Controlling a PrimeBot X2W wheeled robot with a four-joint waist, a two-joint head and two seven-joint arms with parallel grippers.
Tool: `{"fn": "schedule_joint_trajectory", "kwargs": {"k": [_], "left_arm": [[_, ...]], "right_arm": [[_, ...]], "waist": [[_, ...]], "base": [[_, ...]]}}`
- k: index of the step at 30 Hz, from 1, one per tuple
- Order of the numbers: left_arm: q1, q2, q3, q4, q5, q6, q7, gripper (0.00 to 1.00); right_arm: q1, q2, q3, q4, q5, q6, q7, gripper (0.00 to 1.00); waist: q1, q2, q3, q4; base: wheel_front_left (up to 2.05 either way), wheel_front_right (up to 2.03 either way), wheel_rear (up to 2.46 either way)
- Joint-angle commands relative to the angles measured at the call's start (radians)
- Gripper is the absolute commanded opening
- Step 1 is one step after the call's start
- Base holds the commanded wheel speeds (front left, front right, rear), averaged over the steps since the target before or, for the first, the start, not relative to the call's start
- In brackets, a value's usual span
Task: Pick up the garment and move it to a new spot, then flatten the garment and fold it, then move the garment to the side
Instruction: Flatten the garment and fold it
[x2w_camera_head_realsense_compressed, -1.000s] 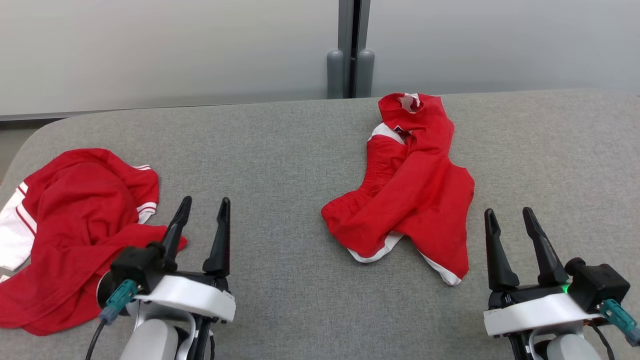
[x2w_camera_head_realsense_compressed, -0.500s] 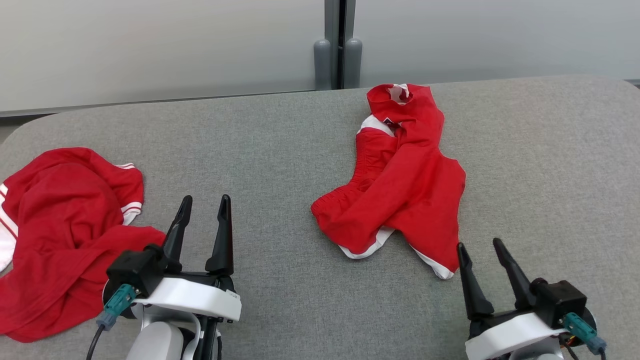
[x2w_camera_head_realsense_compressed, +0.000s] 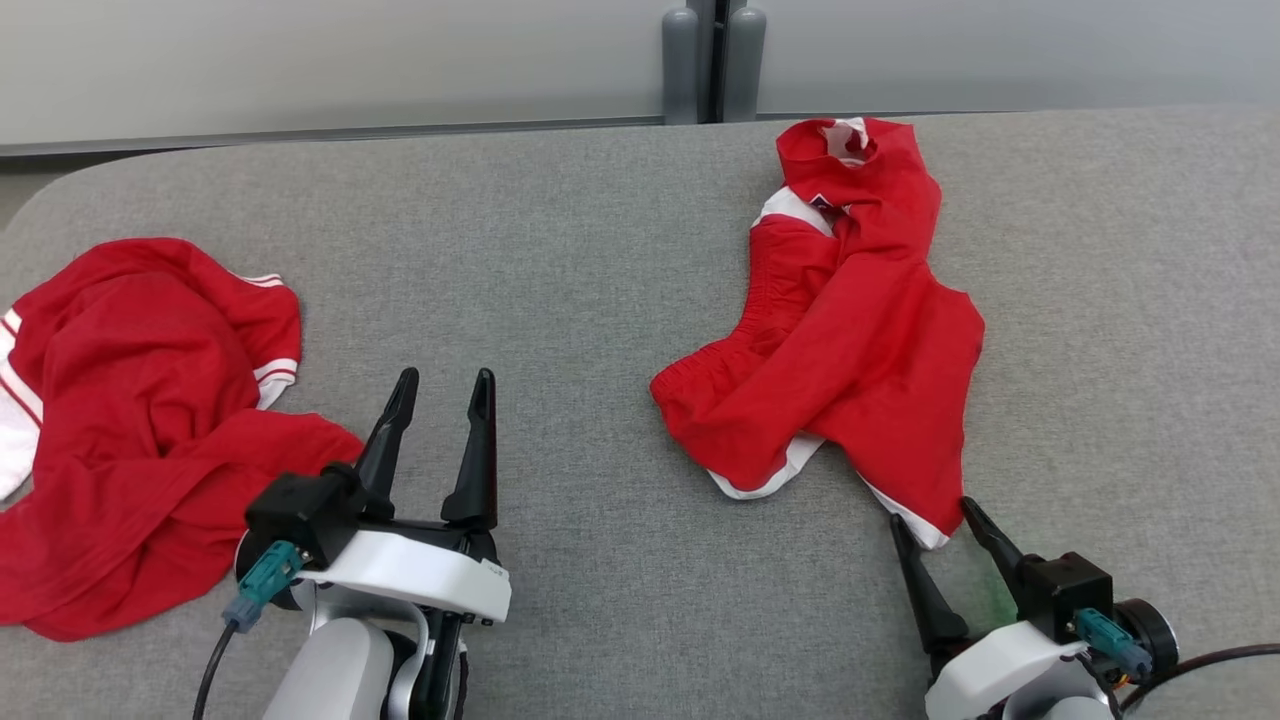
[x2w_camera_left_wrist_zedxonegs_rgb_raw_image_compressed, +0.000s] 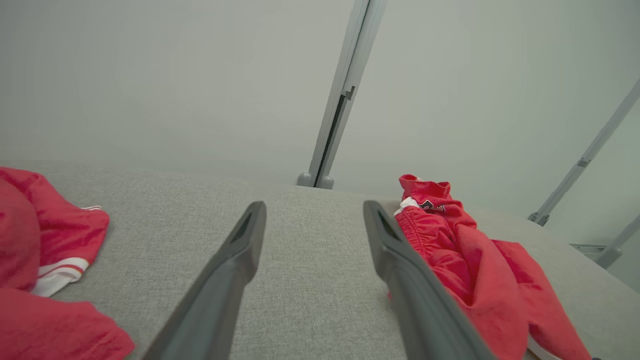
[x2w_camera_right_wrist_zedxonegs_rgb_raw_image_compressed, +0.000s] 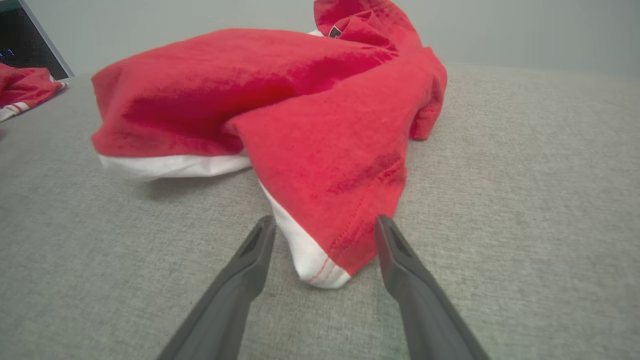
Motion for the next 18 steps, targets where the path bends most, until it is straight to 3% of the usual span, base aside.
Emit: {"fn": "schedule_joint_trajectory", "kwargs": {"k": [1, 4, 5, 6, 7, 18], "left_arm": [[-0.022, 0.003, -0.003, 0.002, -0.022, 0.009, 0.0, 1.0], [-0.024, 0.004, -0.015, -0.002, -0.042, 0.014, 0.0, 1.0], [-0.026, 0.004, -0.018, -0.002, -0.047, 0.017, 0.0, 1.0], [-0.029, 0.003, -0.021, -0.002, -0.05, 0.018, 0.0, 1.0], [-0.03, 0.003, -0.023, -0.001, -0.05, 0.017, 0.0, 1.0], [-0.016, 0.003, -0.059, 0.082, 0.004, -0.018, 0.0, 1.0]], "right_arm": [[-0.016, -0.006, -0.016, 0.018, -0.016, 0.002, -0.001, 1.0], [-0.027, -0.004, -0.036, 0.059, -0.032, 0.002, -0.001, 1.0], [-0.03, -0.002, -0.043, 0.071, -0.036, 0.002, -0.001, 0.43], [-0.036, -0.002, -0.05, 0.08, -0.041, 0.002, -0.001, 0.13], [-0.04, -0.002, -0.061, 0.085, -0.046, 0.002, -0.001, 0.0], [-0.035, 0.008, -0.153, 0.067, -0.049, 0.001, -0.001, 0.0]], "waist": [[0.0, 0.0, 0.01, 0.014], [0.0, 0.0, 0.012, 0.024], [0.0, 0.0, 0.012, 0.026], [0.0, 0.0, 0.012, 0.027], [0.0, 0.0, 0.011, 0.027], [0.0, 0.0, -0.013, -0.027]], "base": [[0.0, 0.0, 0.0], [0.0, 0.0, 0.0], [0.0, 0.0, 0.0], [0.0, 0.0, 0.0], [0.0, 0.0, 0.0], [0.0, 0.0, 0.0]]}}
